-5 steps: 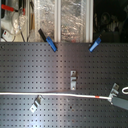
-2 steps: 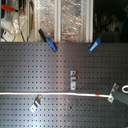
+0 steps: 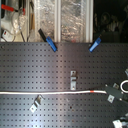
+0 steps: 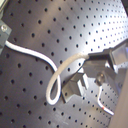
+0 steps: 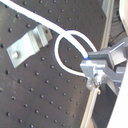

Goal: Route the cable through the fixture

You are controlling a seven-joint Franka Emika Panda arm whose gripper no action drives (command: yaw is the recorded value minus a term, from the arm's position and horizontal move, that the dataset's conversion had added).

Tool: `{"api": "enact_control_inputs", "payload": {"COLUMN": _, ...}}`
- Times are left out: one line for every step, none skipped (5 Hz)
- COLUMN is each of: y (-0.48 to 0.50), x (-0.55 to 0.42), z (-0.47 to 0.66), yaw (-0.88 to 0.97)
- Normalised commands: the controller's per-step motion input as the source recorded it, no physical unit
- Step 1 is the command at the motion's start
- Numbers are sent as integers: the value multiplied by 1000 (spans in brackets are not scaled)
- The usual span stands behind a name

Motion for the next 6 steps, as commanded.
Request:
{"api": "enact_control_inputs", "payload": {"y": 134, "x": -443, "z": 1, "yaw": 300}}
{"api": "enact_control_inputs", "payload": {"y": 165, "x": -368, "z": 0, "yaw": 577}}
{"api": "enact_control_inputs", "payload": {"y": 203, "x": -176, "z": 63, "yaw": 783}}
{"api": "enact_control_inputs", "payload": {"y": 153, "x": -161, "z": 35, "yaw": 843}}
{"api": "enact_control_inputs", "payload": {"y": 152, "x": -201, "z": 1, "yaw": 788}}
{"api": "enact_control_inputs", "payload": {"y": -263, "x": 302, "z": 130, "yaw": -291}}
